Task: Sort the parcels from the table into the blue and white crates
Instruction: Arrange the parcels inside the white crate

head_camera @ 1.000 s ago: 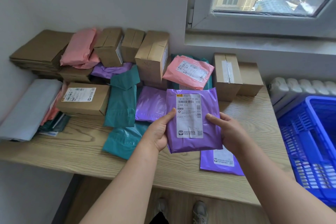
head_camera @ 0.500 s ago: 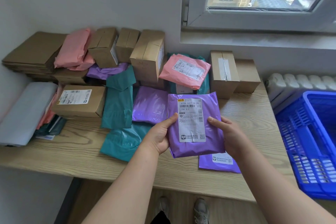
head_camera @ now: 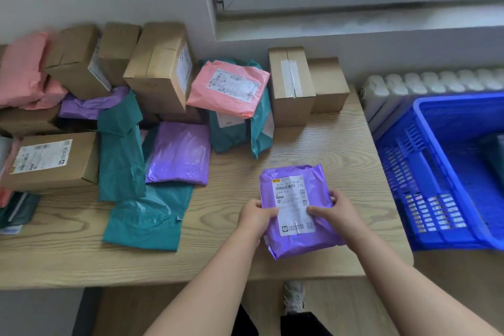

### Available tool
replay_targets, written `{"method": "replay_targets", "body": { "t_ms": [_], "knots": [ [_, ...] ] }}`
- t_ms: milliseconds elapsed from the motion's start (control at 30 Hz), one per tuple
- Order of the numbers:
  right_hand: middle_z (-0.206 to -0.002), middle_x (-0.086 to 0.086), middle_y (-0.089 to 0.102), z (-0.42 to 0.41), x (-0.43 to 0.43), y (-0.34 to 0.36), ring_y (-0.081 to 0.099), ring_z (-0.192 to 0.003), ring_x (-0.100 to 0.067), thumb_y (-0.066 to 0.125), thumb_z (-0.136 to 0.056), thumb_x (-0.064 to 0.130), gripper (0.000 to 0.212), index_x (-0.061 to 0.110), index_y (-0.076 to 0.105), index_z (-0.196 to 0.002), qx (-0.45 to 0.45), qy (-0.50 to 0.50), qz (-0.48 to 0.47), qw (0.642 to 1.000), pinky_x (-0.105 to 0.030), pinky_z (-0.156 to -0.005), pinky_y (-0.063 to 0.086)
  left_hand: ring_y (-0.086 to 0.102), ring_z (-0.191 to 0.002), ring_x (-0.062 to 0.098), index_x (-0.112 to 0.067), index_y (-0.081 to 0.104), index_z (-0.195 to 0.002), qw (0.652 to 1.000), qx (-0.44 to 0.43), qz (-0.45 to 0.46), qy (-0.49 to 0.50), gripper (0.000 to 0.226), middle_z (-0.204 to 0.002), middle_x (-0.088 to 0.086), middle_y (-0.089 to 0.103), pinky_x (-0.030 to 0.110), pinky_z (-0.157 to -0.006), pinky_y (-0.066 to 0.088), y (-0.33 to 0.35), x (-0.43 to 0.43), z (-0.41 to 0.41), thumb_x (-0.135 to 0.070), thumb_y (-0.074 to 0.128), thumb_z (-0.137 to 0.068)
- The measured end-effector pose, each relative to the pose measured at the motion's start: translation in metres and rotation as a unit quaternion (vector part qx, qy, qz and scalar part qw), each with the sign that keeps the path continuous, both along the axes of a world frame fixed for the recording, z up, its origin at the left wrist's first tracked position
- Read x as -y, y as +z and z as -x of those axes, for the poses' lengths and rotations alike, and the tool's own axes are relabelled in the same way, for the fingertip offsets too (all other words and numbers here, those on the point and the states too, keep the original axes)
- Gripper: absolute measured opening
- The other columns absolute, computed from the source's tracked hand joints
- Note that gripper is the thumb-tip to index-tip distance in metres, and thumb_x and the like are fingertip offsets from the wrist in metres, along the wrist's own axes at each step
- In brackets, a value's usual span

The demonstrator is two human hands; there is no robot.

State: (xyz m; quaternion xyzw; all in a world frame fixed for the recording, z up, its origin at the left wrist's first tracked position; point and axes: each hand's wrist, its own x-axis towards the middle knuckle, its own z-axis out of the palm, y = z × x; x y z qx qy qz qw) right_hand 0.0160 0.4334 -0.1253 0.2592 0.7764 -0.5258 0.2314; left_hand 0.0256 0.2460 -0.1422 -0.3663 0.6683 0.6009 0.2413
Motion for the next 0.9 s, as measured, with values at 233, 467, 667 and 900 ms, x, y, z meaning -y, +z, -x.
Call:
{"method": "replay_targets", "body": {
  "t_ms": [233,467,667,900],
  "knots": [
    [-0.122,-0.004,0.059,0.025,-0.006,-0.03,0.059,-0.109,-0.024,0.079,-0.077,0.028,0.056,0.014,0.054,-0.125,-0.009,0.11,-0.126,0.986,-0.034,-0.091,0.046,0.058,-0.115,0.025,-0.016,0.063,-0.128,0.954,-0.046,0.243,-0.17,0.042,-0.127,0.007,0.06,0.032,-0.098,0.046,-0.022,-0.013,0.025,-0.031,0.068,-0.089],
    [-0.127,-0.011,0.054,0.032,-0.001,-0.04,0.051,-0.12,-0.031,0.077,-0.078,0.036,0.068,0.013,0.046,-0.134,0.012,0.142,-0.198,0.97,-0.038,-0.095,0.043,0.055,-0.117,0.027,-0.011,0.056,-0.131,0.942,-0.04,0.301,-0.143,0.04,-0.13,0.008,0.052,0.034,-0.098,0.044,-0.029,-0.029,0.025,-0.023,0.064,-0.093],
    [-0.106,-0.003,0.072,0.038,-0.006,-0.043,0.068,-0.097,-0.024,0.081,-0.07,0.011,0.042,0.014,0.064,-0.108,0.049,0.079,-0.044,0.995,-0.038,-0.087,0.054,0.063,-0.093,0.023,-0.013,0.055,-0.114,0.983,0.009,0.18,-0.022,0.035,-0.101,0.0,0.064,0.027,-0.076,0.049,-0.025,-0.032,0.031,-0.009,0.067,-0.081],
    [-0.096,-0.012,0.075,0.029,-0.031,-0.013,0.072,-0.076,-0.024,0.066,-0.077,-0.012,0.034,0.007,0.065,-0.105,0.066,-0.027,0.151,0.986,-0.03,-0.06,0.057,0.064,-0.046,0.009,-0.007,0.066,-0.101,0.997,0.031,-0.059,0.037,0.014,-0.08,0.006,0.07,0.017,-0.035,0.042,-0.006,-0.041,0.021,-0.006,0.069,-0.087]
  ]
}}
